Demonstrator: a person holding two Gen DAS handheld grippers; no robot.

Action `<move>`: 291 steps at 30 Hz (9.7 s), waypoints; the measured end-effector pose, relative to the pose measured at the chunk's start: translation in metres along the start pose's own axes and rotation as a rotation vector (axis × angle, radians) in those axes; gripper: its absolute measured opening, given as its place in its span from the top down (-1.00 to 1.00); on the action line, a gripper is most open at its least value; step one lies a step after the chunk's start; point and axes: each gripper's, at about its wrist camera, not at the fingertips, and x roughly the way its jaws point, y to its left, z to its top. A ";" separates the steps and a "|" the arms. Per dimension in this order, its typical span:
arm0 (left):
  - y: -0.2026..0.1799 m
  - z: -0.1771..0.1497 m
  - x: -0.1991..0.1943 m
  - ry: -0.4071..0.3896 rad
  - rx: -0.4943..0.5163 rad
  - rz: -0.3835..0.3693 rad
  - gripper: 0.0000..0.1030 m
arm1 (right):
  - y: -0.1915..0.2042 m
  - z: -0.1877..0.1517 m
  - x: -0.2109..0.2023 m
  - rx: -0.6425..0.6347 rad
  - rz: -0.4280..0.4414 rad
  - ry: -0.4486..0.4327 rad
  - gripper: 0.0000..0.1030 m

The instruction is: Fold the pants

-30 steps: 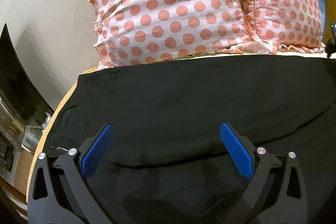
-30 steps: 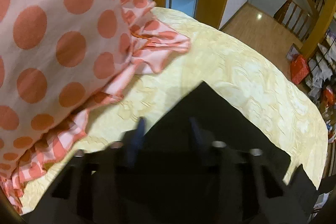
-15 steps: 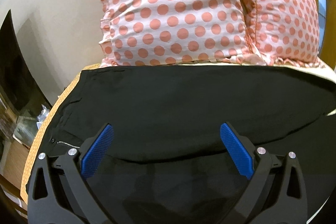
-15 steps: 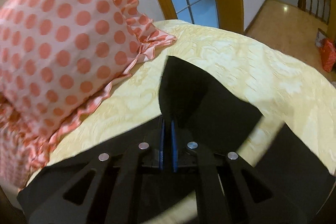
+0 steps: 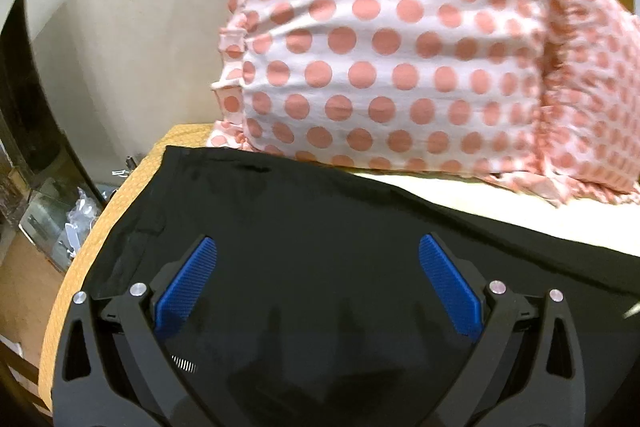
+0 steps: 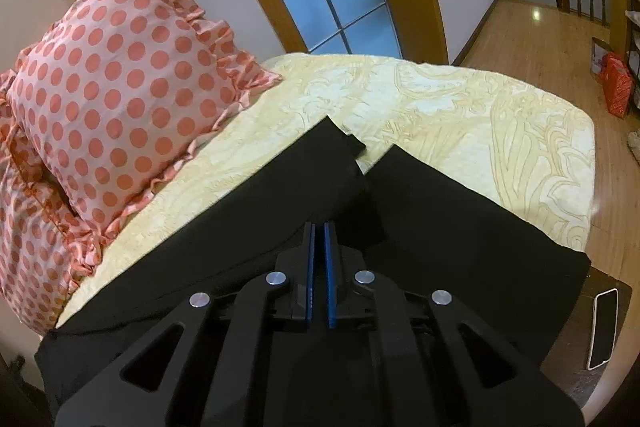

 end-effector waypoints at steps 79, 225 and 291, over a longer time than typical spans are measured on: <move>0.080 -0.166 -0.162 -0.109 -0.300 -0.056 1.00 | -0.094 0.005 -0.068 0.261 0.307 -0.118 0.96; 0.100 -0.221 -0.162 -0.084 -0.129 -0.017 -0.57 | 0.222 -0.284 -0.094 -0.872 0.889 0.242 0.82; 0.125 -0.122 -0.201 -0.199 -0.273 -0.109 0.69 | 0.177 -0.253 -0.087 -0.770 0.869 0.198 -0.55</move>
